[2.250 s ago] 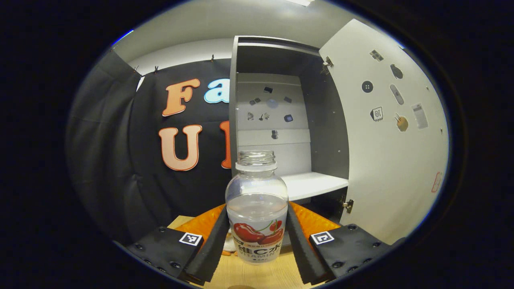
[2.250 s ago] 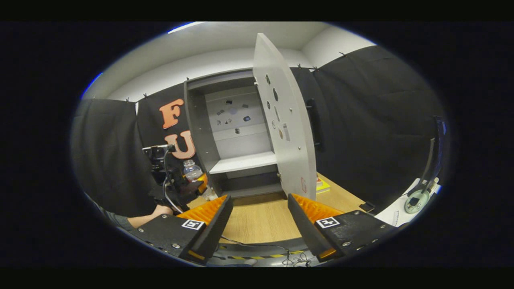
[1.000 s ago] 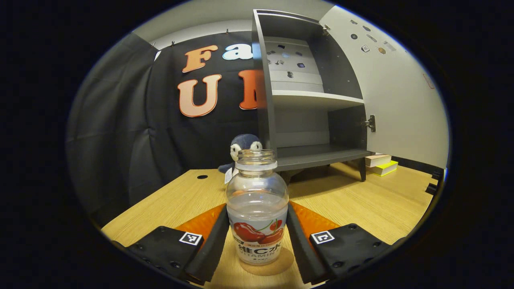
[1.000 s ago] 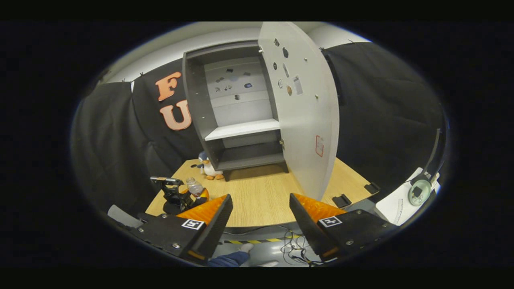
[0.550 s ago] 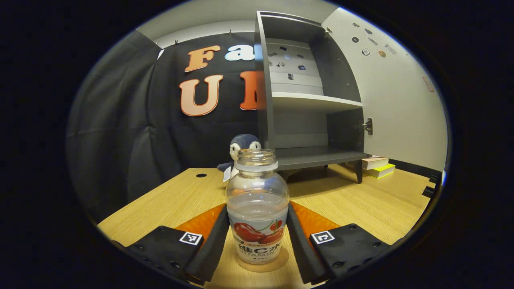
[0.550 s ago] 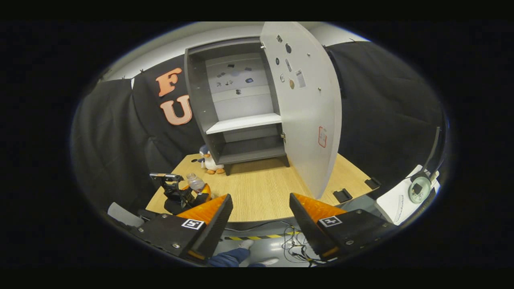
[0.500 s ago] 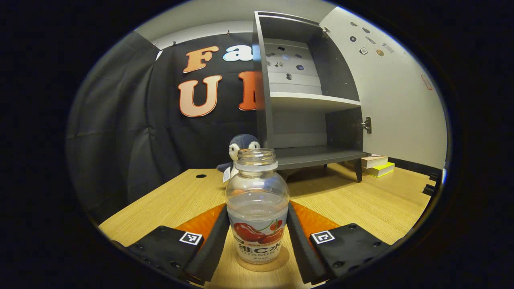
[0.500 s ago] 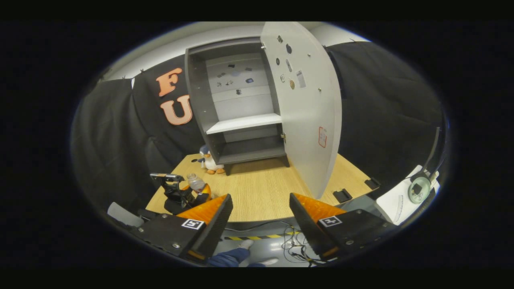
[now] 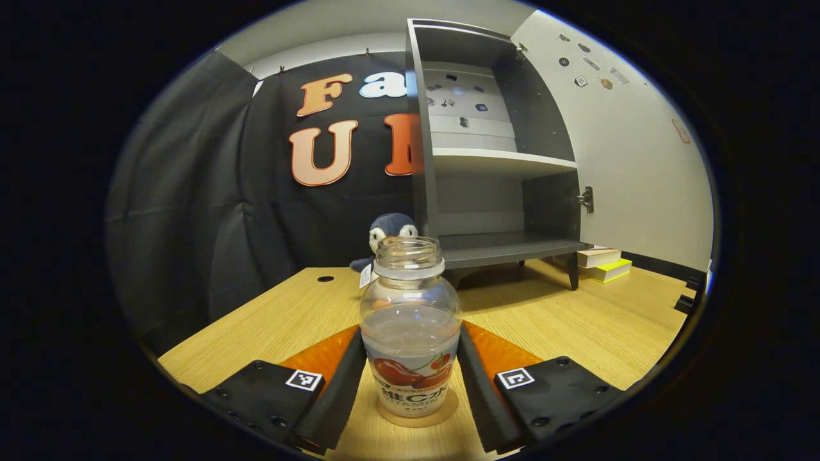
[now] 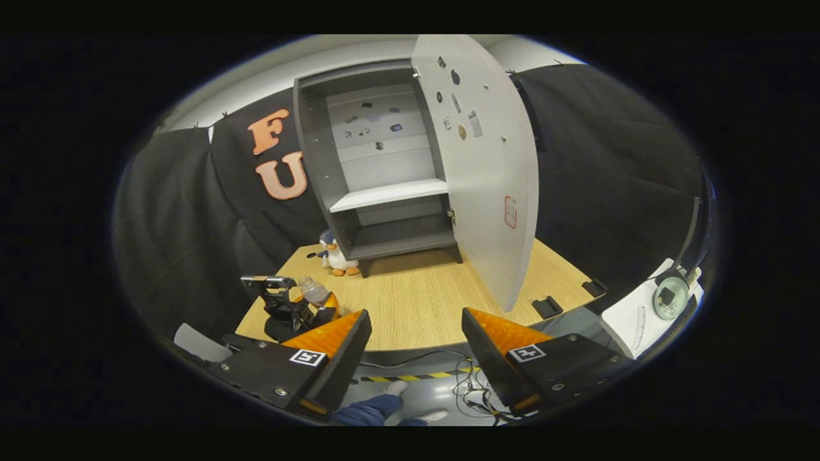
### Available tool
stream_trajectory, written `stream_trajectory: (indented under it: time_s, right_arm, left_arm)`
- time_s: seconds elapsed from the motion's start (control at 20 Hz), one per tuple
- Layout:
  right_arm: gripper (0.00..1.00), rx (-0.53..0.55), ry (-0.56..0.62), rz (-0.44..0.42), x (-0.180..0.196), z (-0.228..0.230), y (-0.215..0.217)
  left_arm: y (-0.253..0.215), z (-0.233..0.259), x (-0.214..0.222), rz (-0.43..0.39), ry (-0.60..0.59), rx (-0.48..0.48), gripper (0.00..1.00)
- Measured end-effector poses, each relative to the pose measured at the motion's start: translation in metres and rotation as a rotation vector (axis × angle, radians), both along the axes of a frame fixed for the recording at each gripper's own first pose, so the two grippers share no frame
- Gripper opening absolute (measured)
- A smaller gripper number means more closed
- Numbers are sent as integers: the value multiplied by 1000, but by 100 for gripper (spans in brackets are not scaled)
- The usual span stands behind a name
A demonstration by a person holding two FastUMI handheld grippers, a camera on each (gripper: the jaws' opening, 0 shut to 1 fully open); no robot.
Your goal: Open the cabinet door with the right hand, grasp the bottle in the cabinet with the left hand and place it on the coaster, then close the cabinet door with the right hand.
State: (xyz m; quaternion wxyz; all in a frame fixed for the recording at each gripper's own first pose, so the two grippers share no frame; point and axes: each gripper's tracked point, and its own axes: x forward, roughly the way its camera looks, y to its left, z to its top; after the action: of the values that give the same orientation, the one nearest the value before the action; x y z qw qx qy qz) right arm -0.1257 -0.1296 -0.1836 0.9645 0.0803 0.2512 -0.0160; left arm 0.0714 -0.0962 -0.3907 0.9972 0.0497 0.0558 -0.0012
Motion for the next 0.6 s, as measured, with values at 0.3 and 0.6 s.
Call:
stream_trajectory:
  time_s: [0.3, 0.6]
  right_arm:
    - [88, 19, 18, -9, -4, 0, -1]
    - [88, 28, 26, -1, -7, -4, -7]
  left_arm:
    - [-5, -1, -4, -8, 5, 21, 89]
    - [4, 8, -3, 22, -10, 22, 92]
